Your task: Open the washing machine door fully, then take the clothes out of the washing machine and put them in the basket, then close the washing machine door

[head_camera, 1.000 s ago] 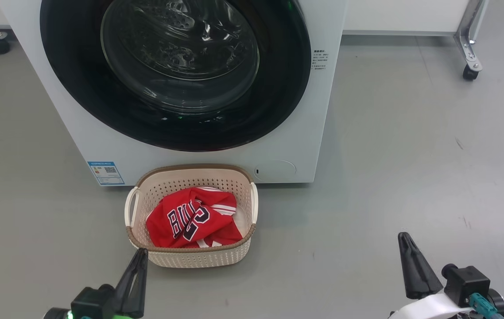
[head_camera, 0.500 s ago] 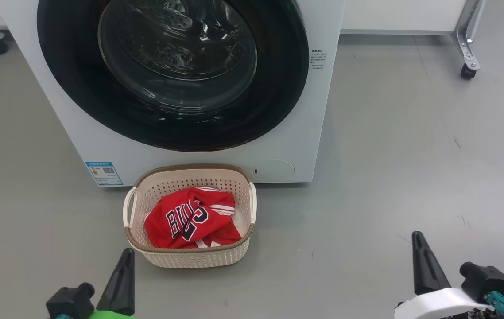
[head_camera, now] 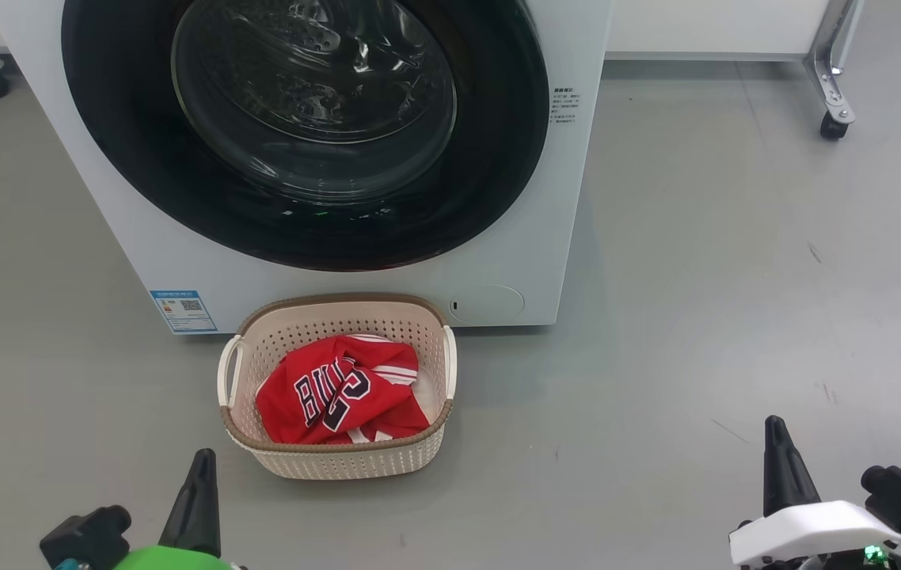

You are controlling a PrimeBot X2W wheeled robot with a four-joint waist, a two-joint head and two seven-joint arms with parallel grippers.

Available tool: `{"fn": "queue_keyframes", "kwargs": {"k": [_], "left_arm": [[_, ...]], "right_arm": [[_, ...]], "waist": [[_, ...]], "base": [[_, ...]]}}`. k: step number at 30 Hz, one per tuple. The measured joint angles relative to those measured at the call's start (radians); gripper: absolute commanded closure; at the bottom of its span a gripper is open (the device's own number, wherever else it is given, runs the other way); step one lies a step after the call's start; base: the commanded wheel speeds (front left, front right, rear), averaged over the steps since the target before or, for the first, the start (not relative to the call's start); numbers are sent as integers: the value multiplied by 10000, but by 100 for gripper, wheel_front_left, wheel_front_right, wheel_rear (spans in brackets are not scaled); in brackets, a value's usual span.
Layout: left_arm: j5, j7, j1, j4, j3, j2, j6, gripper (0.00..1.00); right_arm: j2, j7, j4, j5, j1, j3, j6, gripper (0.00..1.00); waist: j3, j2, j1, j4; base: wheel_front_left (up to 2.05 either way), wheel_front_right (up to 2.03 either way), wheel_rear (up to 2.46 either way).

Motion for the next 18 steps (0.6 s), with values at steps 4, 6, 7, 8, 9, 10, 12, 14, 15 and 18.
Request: {"fn": "queue_keyframes", "kwargs": {"k": [4,6,7,8,9,10,12,14,15,18], "left_arm": [[-560,98,-21,69,117,0,-10,100],[-823,182,-58,113,174,2,-23,100],[-995,190,-89,144,199,4,-63,100],[-1116,245,-135,165,226,4,-86,100],[-1221,267,-175,176,245,6,-90,100],[-1221,267,-175,176,245,6,-90,100],[-1522,291,-243,194,286,8,-94,100],[-1787,364,-262,232,326,10,-105,100],[-1893,395,-266,247,355,10,-107,100],[-2339,491,-291,299,441,13,-182,100]], "right_arm": [[-35,125,40,556,-120,-98,31,100],[-59,207,56,853,-177,-134,77,100],[-65,213,67,968,-191,-153,77,100],[-75,268,81,1112,-205,-174,81,100],[-86,313,100,1273,-219,-196,86,100],[-86,313,100,1273,-219,-196,86,100],[-105,353,130,1544,-248,-234,88,100],[-119,439,159,1835,-288,-274,92,100],[-125,443,184,1985,-322,-290,105,100],[-165,560,217,2385,-411,-343,165,100]], "waist": [[1,0,0,-14],[2,0,0,-20],[2,0,0,-24],[2,0,0,-28],[2,0,0,-31],[2,0,0,-31],[2,0,0,-38],[3,0,0,-45],[3,0,0,-49],[3,0,0,-59]], "base": [[0,0,0],[0,0,0],[0,0,0],[0,0,0],[0,0,0],[0,0,0],[0,0,0],[0,0,0],[0,0,0],[0,0,0]]}}
